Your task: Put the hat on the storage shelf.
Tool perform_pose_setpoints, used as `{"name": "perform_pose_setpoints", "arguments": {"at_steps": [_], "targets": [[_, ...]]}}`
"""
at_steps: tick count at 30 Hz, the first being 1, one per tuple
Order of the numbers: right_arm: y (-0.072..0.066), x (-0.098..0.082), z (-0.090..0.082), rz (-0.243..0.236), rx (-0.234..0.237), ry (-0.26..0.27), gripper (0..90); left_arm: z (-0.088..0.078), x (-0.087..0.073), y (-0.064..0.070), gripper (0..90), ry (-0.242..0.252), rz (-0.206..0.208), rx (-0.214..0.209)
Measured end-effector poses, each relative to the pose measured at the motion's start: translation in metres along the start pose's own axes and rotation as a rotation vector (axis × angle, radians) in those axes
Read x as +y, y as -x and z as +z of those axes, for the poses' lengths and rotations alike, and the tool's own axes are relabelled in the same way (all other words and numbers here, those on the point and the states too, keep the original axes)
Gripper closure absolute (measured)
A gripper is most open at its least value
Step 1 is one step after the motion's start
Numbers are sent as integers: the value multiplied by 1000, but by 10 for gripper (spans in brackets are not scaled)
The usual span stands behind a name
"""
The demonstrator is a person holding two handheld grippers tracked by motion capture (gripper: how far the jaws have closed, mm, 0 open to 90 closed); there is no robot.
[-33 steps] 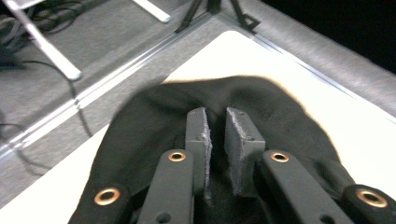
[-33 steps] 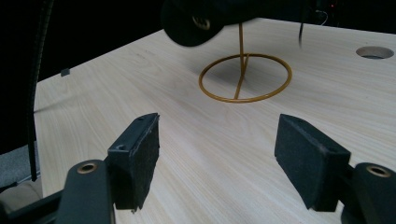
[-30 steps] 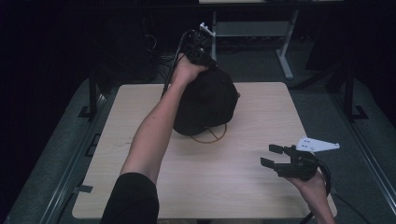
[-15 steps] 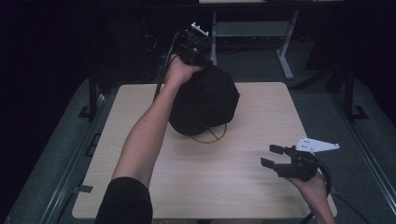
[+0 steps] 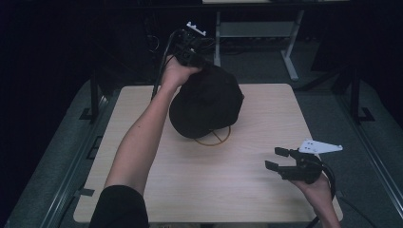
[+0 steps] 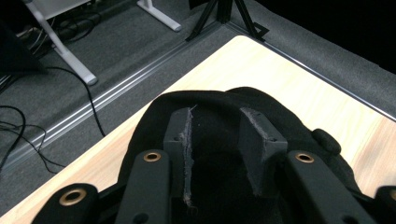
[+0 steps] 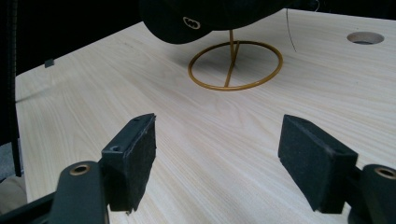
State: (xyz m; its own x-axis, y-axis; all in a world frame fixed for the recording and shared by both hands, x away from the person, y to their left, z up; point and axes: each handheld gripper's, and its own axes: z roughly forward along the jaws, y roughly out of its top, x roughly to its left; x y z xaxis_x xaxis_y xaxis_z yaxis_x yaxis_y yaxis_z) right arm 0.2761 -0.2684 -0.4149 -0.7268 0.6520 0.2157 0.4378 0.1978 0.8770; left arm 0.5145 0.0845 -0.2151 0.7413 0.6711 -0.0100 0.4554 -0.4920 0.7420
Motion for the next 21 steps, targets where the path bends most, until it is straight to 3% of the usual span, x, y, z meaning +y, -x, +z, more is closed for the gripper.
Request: {"name": "perform_pose_setpoints", "arguments": {"at_steps": [18,21], "targets": [[4,-1,-1,7,-16,-2,260,-17,-5,4,605,8,26,14],[4,-1,-1,7,-18,-1,256,-19,-10,2,605,19,9,7]]}}
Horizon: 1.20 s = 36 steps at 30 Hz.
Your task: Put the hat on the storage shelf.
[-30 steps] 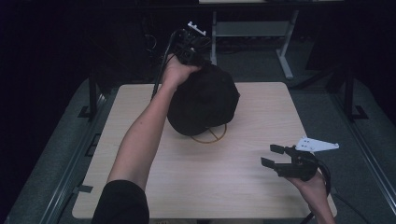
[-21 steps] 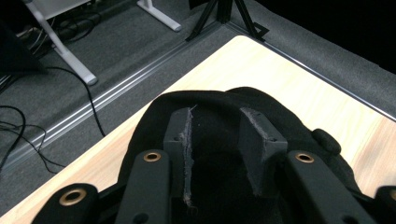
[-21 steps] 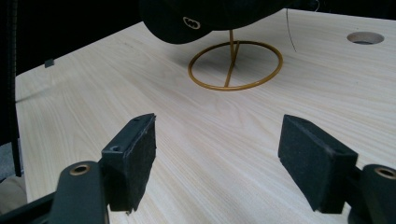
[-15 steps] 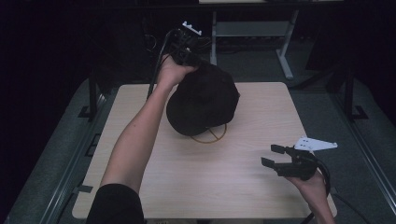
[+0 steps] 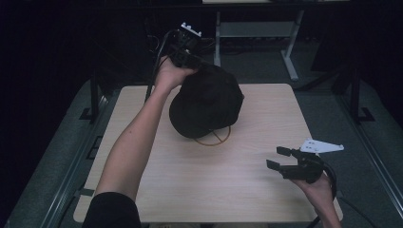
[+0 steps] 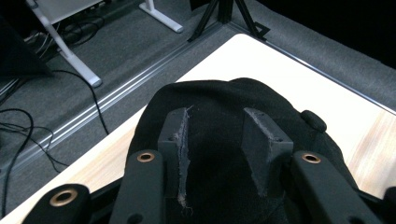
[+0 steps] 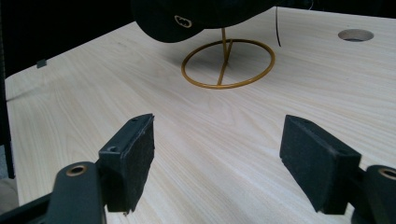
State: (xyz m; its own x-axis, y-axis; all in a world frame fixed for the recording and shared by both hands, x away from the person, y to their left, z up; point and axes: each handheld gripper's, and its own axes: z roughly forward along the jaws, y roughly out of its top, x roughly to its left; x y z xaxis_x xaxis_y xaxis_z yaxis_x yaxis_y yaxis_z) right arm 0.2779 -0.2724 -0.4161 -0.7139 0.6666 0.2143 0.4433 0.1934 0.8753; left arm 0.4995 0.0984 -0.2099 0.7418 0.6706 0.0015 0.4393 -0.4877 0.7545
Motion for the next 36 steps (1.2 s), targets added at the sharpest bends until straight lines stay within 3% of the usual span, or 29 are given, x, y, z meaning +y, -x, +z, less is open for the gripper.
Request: {"name": "perform_pose_setpoints", "arguments": {"at_steps": [23,36], "targets": [[-1,2,8,7,7,-24,238,-25,-30,-2,579,26,-4,2],[-1,3,9,5,0,-23,232,-34,-47,0,527,16,-6,-6]]}}
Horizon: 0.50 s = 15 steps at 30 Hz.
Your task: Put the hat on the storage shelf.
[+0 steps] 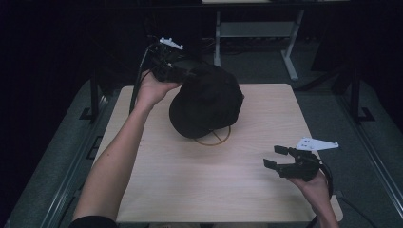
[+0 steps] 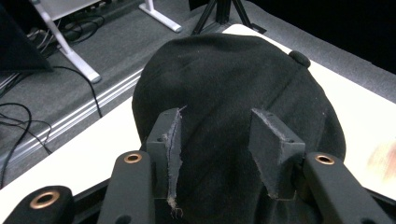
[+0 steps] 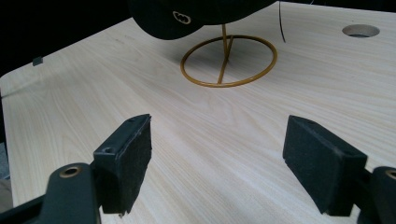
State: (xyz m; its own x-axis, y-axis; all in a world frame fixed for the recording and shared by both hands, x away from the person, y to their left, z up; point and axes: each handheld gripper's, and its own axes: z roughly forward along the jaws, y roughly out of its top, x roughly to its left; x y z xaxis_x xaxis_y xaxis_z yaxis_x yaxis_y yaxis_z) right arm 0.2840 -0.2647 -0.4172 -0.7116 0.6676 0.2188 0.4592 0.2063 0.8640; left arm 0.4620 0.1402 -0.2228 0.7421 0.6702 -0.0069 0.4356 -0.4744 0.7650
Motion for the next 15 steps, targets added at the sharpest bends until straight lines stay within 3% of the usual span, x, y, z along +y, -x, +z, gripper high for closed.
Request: {"name": "perform_pose_setpoints", "arguments": {"at_steps": [15], "targets": [[1,0,0,1,-5,-6,231,-16,-9,3,511,17,18,2]]}}
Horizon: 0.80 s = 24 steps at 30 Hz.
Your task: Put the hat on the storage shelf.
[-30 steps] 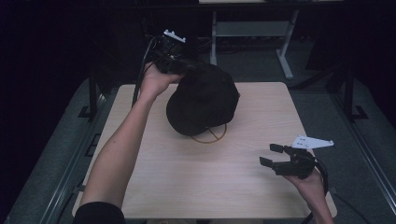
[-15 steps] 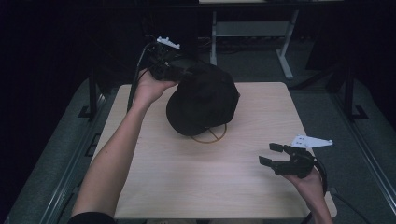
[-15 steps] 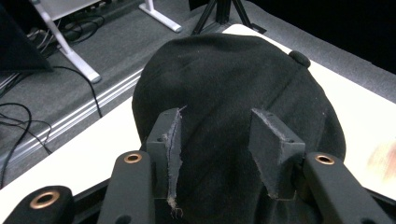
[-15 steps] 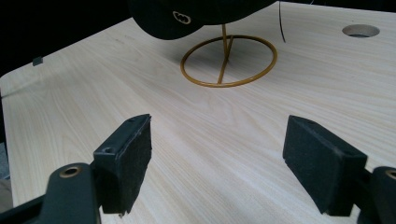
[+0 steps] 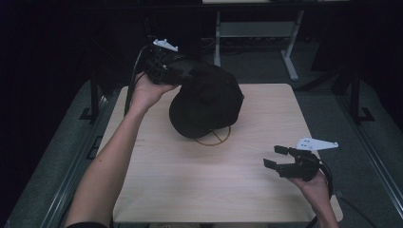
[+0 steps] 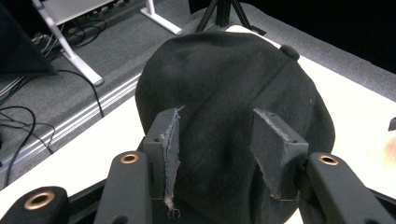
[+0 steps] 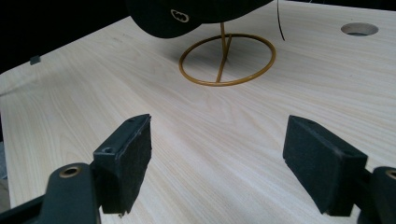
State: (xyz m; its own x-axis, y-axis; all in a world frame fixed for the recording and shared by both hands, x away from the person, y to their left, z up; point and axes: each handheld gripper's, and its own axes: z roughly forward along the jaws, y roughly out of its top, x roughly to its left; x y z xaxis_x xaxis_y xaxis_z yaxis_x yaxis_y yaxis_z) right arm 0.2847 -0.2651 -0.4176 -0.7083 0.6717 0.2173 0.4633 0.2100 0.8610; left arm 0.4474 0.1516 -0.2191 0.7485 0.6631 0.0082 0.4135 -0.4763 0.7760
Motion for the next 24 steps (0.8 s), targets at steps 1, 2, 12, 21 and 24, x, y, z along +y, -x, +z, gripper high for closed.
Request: {"name": "perform_pose_setpoints", "arguments": {"at_steps": [1,2,12,21,24], "targets": [[0,0,0,0,0,1,231,-1,-2,0,507,0,1,-2],[0,0,0,-1,-1,-1,231,-2,-3,0,506,-1,1,-4],[-2,1,2,-11,-5,-10,225,-17,-21,6,482,21,-3,-11],[-2,1,1,-8,-11,-10,212,-31,-46,21,459,47,15,-21],[-2,1,1,-4,-8,-13,208,-38,-58,28,456,66,18,-24]]}}
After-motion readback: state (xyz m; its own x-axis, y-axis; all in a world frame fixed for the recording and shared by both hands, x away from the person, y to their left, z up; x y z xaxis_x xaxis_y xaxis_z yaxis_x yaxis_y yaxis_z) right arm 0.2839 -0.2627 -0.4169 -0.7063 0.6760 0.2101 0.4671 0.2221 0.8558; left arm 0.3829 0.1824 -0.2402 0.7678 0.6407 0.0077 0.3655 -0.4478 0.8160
